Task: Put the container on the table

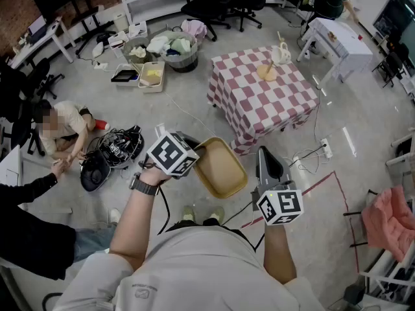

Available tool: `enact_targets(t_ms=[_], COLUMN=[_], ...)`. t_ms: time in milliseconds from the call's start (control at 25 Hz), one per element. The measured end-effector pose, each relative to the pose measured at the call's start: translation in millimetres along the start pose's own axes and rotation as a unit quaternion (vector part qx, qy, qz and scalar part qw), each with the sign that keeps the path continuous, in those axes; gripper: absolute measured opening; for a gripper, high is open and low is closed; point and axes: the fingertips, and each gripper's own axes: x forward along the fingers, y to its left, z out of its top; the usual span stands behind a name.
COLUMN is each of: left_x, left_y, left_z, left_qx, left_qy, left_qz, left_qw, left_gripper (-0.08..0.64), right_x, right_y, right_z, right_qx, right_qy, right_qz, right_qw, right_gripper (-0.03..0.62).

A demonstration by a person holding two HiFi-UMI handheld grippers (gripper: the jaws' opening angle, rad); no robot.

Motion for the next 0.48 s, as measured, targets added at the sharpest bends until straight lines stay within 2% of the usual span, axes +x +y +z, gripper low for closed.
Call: enact_targets(t_ms=[480], left_x=[3.9], left_y=[-3.4], left_z=[-1.8], left_qx=[-0.004], left_qy=[0.001], left_qz=[0.000], left_qw=[1.0000], left_gripper=[0.018], right_x=[-0.9], right_y=[-0.6], right_z=[-2.9], right_qx=[-0.001], right_qy=[0.003], right_qz=[0.006], right_qw=[1.000], right_gripper=[0.009])
